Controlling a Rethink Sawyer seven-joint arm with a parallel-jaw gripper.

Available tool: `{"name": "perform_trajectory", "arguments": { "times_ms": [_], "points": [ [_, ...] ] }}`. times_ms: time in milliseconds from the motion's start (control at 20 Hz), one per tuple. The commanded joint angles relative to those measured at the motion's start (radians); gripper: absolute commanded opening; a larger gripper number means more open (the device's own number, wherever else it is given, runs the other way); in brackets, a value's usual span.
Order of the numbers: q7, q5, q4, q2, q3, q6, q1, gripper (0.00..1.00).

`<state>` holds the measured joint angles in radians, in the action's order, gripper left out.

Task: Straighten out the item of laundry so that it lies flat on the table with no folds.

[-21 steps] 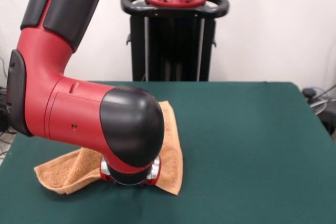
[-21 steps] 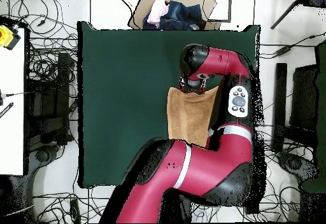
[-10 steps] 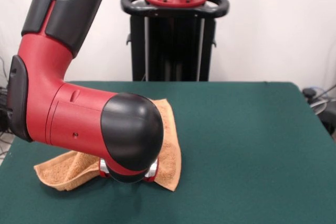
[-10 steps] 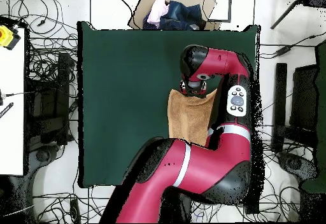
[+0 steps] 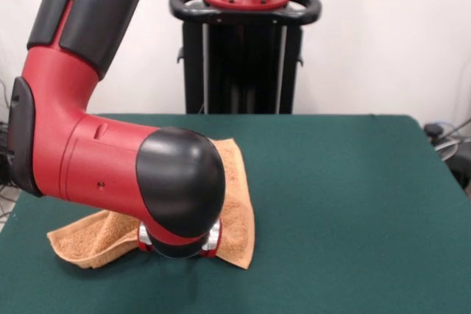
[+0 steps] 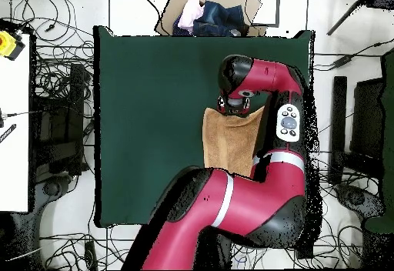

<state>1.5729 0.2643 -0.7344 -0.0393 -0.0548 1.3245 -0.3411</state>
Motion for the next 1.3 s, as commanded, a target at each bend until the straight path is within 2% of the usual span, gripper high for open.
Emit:
{"name": "perform_trajectory", "arguments": {
  "times_ms": [50, 200, 650, 1050, 1150, 1300],
  "points": [
    [0.166, -0.053, -0.215, -0.013, -0.120, -0.462, -0.041, 1.00],
    [0.275, -0.063, -0.251, -0.039, -0.118, -0.653, -0.042, 1.00],
    [0.394, -0.080, -0.289, -0.105, -0.085, -0.955, -0.045, 1.00],
    [0.534, -0.102, -0.234, -0.073, 0.013, -1.127, 0.010, 1.00],
    [0.519, -0.097, -0.225, -0.072, 0.019, -1.119, 0.018, 1.00],
    [0.563, -0.075, -0.177, -0.058, 0.106, -1.103, 0.079, 1.00]
  ]
}}
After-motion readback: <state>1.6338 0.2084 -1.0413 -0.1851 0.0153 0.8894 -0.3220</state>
